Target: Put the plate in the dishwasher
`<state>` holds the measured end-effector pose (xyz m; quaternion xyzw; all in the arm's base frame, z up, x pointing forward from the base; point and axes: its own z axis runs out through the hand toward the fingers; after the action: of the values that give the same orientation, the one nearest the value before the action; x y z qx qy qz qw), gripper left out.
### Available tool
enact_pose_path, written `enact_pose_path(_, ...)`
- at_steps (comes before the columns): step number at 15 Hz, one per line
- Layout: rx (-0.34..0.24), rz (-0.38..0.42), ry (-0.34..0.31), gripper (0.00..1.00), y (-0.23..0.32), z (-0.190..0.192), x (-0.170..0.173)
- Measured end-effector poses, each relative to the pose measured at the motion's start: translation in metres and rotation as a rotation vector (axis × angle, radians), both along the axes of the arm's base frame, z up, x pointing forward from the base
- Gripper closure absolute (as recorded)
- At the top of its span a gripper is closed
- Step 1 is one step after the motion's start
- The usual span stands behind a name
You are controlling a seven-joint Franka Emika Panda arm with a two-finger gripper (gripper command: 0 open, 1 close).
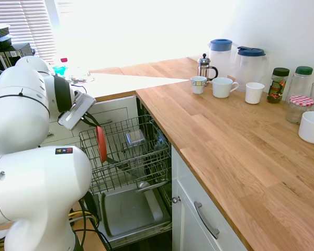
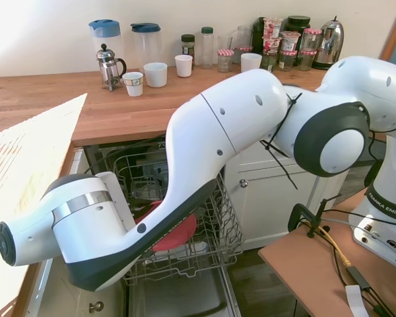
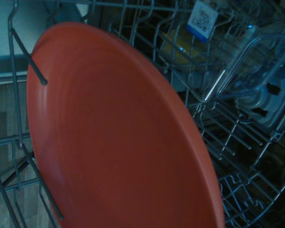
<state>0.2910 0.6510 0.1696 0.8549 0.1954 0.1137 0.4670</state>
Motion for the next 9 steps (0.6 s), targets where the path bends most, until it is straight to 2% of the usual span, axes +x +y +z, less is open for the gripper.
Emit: enact_pose_path(9,-0.023,-0.137,0.173,0.00,-0.015,-0.002,0.015)
